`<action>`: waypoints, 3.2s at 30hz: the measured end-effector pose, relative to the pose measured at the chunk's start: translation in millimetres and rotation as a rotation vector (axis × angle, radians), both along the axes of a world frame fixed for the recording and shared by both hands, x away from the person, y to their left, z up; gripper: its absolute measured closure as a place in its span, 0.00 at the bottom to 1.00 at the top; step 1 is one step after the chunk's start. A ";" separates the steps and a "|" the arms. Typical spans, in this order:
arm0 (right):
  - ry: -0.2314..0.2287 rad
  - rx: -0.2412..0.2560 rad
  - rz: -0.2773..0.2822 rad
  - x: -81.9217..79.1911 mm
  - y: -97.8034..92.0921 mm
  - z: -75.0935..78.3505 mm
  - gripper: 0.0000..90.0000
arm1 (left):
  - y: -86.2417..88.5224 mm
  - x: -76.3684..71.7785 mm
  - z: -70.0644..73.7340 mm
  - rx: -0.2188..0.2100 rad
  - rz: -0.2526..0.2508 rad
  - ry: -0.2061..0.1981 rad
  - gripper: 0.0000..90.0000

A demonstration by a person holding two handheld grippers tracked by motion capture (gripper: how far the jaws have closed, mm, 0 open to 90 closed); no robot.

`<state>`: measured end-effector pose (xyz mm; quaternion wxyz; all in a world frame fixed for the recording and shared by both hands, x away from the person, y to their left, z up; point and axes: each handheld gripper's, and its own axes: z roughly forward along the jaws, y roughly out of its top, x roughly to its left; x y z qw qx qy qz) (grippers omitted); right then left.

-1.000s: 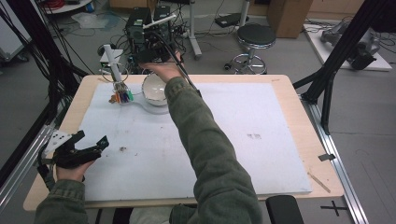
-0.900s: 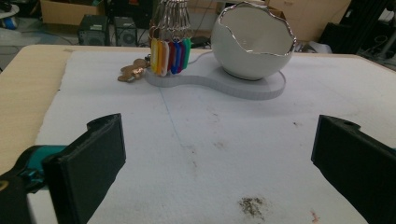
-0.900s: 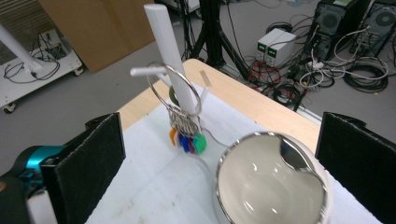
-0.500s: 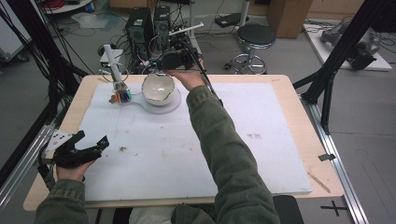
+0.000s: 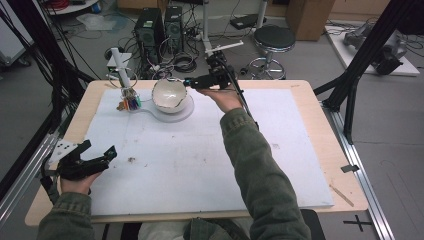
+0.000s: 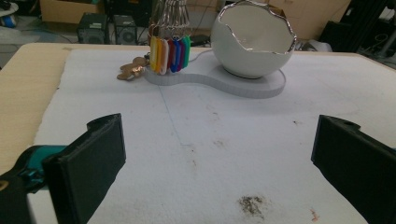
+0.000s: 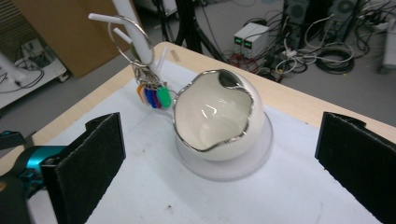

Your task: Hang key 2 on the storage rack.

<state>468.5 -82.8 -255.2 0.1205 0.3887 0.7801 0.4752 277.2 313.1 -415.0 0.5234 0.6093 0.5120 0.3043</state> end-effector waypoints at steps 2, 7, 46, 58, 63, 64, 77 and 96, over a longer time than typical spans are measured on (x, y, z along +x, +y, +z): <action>0.003 0.011 -0.014 -2.7 -8.2 -3.9 0.01 | 0.2 -0.1 0.0 0.001 0.002 0.000 0.04; 0.004 0.022 -0.044 -9.1 -26.7 -10.3 0.01 | 0.5 0.1 -0.1 0.003 0.003 0.001 0.04; -0.009 0.094 -0.138 -60.7 -104.4 -44.4 0.01 | -0.2 0.0 -0.1 0.005 -0.005 0.005 0.04; -0.018 0.090 -0.184 -72.0 -126.7 -61.9 0.01 | -0.6 -0.2 -0.2 0.009 -0.004 0.010 0.04; -0.020 0.080 -0.203 -78.2 -135.8 -72.5 0.01 | -0.6 -0.5 -0.4 0.010 -0.006 0.011 0.04; -0.019 0.083 -0.204 -79.3 -137.3 -73.6 0.01 | -0.7 -0.5 -0.4 0.010 -0.006 0.013 0.04; -0.047 0.078 -0.256 -97.4 -161.2 -98.6 0.01 | -0.9 -1.4 -0.8 0.011 -0.005 0.019 0.04; -0.139 0.006 -0.340 -126.4 -183.7 -129.1 0.01 | -0.3 -3.3 -1.0 0.007 -0.001 0.022 0.04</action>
